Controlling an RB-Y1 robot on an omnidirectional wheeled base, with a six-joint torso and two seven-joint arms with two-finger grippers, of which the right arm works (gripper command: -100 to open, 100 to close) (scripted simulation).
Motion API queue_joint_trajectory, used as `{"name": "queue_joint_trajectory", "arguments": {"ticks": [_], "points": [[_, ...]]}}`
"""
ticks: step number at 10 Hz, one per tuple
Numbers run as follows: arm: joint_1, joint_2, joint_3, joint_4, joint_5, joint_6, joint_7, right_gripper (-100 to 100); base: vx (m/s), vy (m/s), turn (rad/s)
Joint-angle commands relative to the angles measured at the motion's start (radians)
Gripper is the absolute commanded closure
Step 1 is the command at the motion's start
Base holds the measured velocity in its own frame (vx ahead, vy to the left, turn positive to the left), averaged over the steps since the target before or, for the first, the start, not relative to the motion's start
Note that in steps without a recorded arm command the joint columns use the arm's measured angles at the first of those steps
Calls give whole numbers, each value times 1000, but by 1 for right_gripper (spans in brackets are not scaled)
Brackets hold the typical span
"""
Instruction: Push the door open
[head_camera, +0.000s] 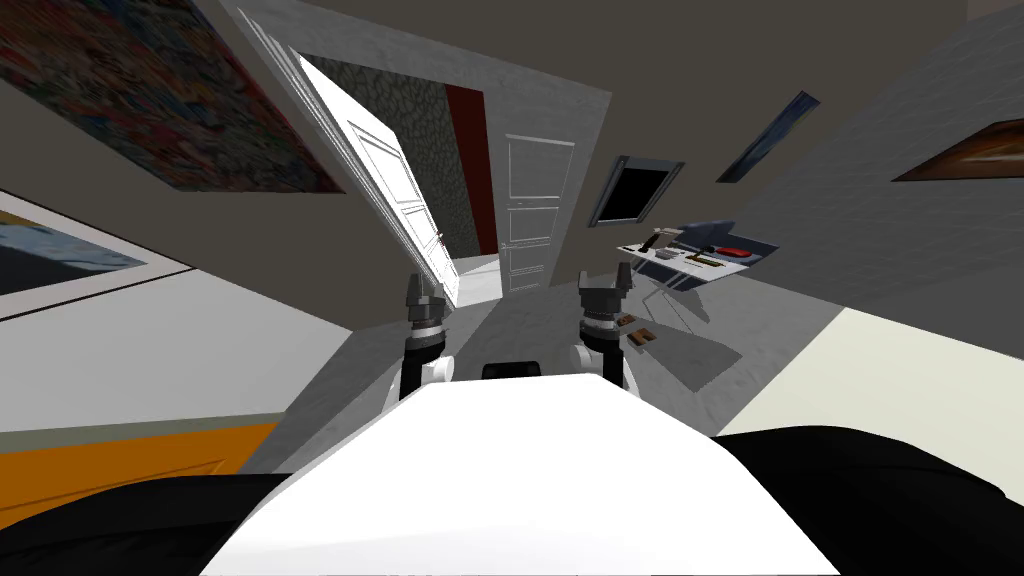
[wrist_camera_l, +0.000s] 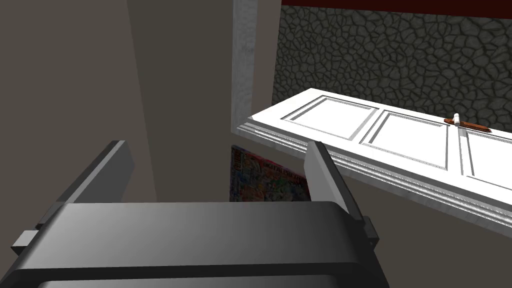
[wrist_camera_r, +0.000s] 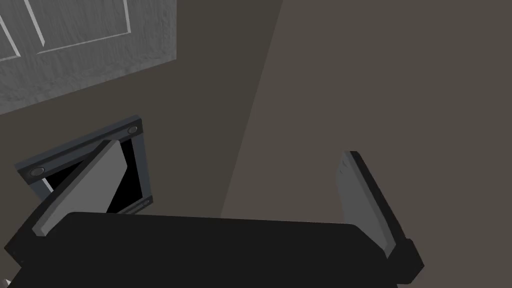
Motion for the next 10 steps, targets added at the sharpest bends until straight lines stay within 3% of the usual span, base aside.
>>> {"name": "queue_joint_trajectory", "arguments": {"ticks": [1, 7, 10], "points": [[-14, -6, 12, 22, 0, 4, -2, -100, 110, 13, -60], [-75, -26, 64, 118, 0, 19, -12, -100, 171, 17, -72], [-120, -38, 102, 188, 1, 31, -19, -100, 135, 21, -89]]}}
